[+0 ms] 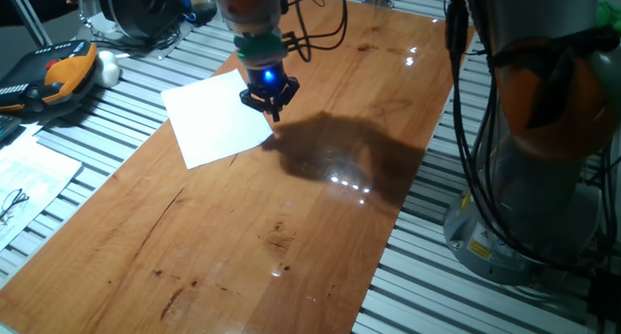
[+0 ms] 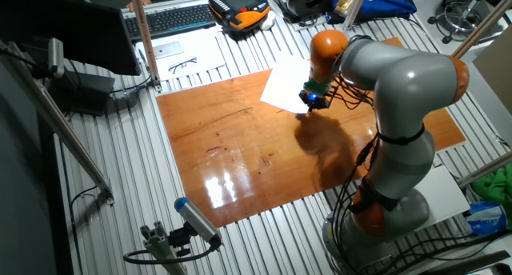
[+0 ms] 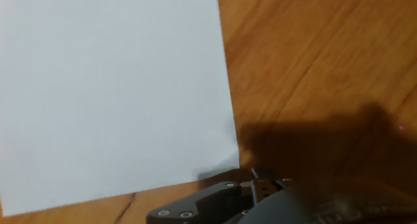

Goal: Flip over and spread out the paper that is laid flat on the table

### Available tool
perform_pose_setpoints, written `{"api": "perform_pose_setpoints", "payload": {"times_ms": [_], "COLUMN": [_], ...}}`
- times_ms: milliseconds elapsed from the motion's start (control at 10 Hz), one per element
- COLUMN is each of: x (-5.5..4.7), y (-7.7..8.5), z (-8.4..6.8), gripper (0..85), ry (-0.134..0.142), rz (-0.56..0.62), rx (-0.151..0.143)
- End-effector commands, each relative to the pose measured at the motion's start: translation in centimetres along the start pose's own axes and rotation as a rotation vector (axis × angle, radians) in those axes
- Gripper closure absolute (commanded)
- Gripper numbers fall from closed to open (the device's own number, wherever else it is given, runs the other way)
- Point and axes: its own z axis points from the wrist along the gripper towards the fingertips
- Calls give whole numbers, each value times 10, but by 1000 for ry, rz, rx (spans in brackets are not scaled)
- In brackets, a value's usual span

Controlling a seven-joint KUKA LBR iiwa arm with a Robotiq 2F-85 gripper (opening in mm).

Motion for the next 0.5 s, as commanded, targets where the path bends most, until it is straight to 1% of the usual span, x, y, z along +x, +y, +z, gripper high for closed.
{"api": "perform_pose_setpoints", "payload": {"times_ms": [0,100,200,300,400], "x": [-1,-1,-2,-2,-2], "y": [-1,0,0,1,2], "z": [1,4,7,10,12], "gripper": [850,850,850,850,850], "ry": [52,64,67,64,54], "rz": [565,594,640,685,715], "rx": [3,-15,-33,-50,-60]}}
